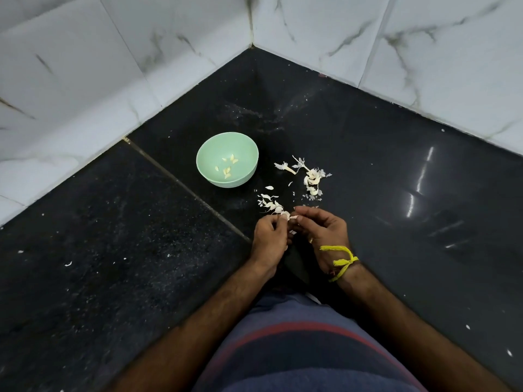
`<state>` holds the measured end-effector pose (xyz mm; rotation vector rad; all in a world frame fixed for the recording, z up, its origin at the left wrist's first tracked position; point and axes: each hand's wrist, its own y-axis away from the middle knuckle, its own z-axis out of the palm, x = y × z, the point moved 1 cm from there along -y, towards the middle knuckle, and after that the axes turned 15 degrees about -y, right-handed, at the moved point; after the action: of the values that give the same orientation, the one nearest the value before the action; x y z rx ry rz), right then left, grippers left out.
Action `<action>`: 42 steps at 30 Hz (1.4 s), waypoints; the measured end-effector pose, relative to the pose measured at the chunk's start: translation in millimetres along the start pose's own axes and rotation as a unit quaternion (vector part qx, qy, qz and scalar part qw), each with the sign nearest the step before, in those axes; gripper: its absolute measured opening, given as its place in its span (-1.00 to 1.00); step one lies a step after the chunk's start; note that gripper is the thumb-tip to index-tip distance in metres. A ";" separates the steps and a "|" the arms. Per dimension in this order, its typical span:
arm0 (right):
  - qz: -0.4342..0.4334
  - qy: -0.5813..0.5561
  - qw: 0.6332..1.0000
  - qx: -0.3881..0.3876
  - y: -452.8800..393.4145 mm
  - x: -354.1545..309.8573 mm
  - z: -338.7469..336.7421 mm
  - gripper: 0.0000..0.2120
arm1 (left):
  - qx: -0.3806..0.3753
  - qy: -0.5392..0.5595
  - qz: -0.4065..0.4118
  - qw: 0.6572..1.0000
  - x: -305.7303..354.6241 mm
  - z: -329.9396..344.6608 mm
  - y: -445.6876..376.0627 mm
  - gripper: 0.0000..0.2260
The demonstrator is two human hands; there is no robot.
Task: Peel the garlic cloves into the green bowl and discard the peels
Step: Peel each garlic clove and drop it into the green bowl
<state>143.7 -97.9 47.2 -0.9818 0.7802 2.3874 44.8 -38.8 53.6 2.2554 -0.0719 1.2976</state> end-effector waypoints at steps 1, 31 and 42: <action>0.000 0.006 1.000 -0.001 -0.3 -0.5 -0.7 -0.85 | 0.000 0.001 0.002 1.000 -0.2 -1.6 -0.7 -0.72; -0.137 0.278 0.948 -0.066 -58.6 -38.3 74.4 -0.96 | 0.133 -0.123 0.258 0.949 -34.2 -20.9 -70.0 -0.82; -0.167 0.456 0.865 -0.124 -128.9 -18.8 142.7 -0.91 | 0.118 -0.097 0.240 0.959 -36.8 -17.0 -75.6 -0.79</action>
<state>161.1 86.4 102.5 -2.2130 0.5092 1.6639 34.3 26.3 -1.4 2.6758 -0.5996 1.3690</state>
